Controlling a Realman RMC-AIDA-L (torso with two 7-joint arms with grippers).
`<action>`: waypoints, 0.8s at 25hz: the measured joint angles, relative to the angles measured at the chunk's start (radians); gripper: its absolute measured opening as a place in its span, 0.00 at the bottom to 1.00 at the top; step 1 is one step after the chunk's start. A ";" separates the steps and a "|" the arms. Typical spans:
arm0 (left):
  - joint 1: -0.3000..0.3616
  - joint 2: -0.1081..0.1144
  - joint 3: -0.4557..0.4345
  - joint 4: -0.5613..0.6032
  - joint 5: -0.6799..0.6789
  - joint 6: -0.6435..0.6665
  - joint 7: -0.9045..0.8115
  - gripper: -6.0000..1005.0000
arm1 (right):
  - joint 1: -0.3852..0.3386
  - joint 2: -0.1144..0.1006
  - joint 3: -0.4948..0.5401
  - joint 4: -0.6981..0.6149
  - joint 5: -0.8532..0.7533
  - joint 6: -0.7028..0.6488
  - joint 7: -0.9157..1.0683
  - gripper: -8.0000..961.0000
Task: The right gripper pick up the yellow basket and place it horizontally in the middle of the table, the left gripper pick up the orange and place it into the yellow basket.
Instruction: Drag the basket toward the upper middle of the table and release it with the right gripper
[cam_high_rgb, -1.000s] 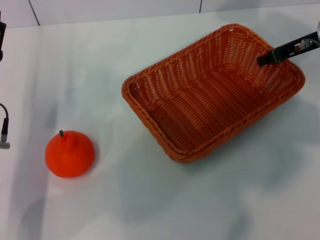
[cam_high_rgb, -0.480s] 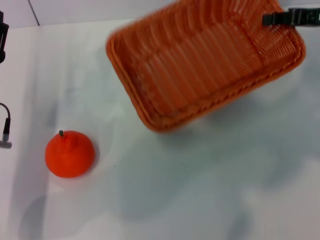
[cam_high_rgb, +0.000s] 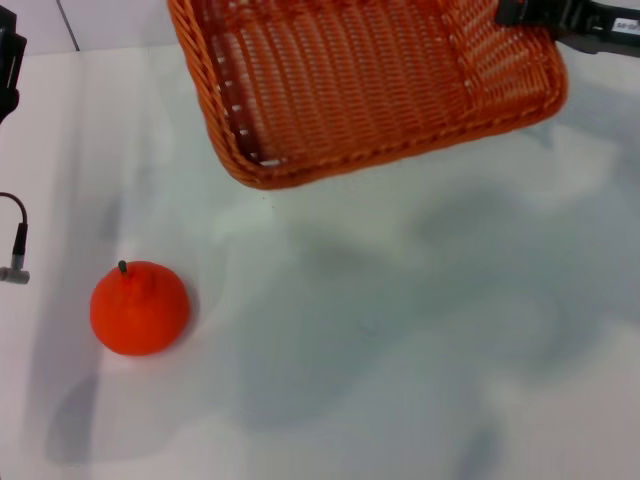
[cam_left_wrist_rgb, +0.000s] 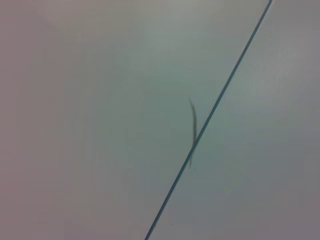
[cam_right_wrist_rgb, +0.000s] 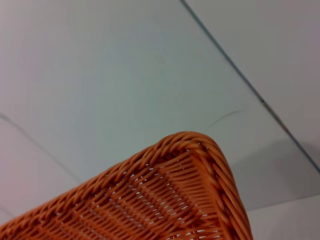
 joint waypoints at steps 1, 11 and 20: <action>0.000 0.000 0.000 0.001 0.000 0.000 0.000 0.91 | 0.000 0.006 0.000 0.012 0.011 -0.019 -0.008 0.18; -0.004 0.001 0.000 0.003 0.001 -0.003 0.001 0.91 | -0.004 0.093 0.004 0.111 0.086 -0.221 -0.046 0.18; -0.017 0.002 0.000 0.003 0.000 -0.022 0.001 0.91 | 0.009 0.100 -0.013 0.237 0.132 -0.284 -0.117 0.18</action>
